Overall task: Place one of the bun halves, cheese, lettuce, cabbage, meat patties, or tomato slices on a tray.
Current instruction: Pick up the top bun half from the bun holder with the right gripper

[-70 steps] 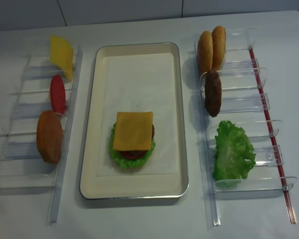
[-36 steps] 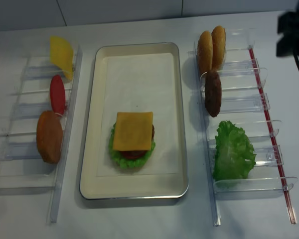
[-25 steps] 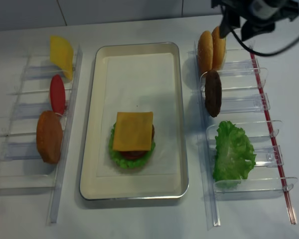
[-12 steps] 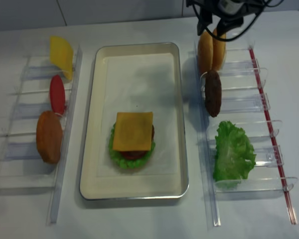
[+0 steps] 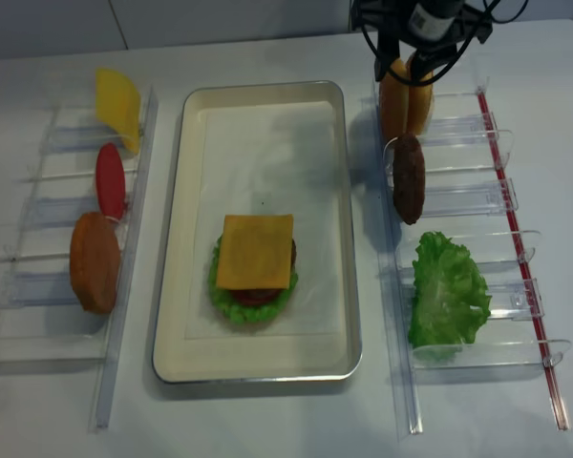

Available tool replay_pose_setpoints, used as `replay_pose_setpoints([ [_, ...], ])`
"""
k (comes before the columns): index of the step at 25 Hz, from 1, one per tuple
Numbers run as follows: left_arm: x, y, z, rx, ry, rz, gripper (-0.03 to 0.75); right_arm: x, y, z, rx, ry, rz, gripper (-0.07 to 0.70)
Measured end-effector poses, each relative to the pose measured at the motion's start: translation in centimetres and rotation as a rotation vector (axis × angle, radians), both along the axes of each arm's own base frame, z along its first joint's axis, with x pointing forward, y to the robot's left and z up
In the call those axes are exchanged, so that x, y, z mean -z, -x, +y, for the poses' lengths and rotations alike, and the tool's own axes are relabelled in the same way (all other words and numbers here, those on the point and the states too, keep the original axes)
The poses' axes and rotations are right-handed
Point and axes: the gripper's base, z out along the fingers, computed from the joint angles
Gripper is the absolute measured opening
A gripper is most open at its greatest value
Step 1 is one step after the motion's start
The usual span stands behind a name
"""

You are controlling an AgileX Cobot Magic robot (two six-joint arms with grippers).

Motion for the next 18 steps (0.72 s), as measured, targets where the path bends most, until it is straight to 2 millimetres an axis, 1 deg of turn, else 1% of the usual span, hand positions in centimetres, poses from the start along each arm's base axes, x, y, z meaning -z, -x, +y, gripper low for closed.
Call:
replay_pose_setpoints([
  [7,0.0,0.0,0.0,0.000,0.000,0.000,0.336,1.6,-0.5,0.1,0.002,0.010,0.031,0.404],
  [13,0.0,0.0,0.0,0.000,0.000,0.000,0.336,1.7,-0.7,0.2,0.003,0.008,0.030,0.400],
  [15,0.0,0.0,0.0,0.000,0.000,0.000,0.336,1.7,-0.7,0.2,0.004,0.008,0.031,0.379],
  [18,0.0,0.0,0.0,0.000,0.000,0.000,0.336,1.8,-0.8,0.2,0.005,0.012,0.032,0.318],
])
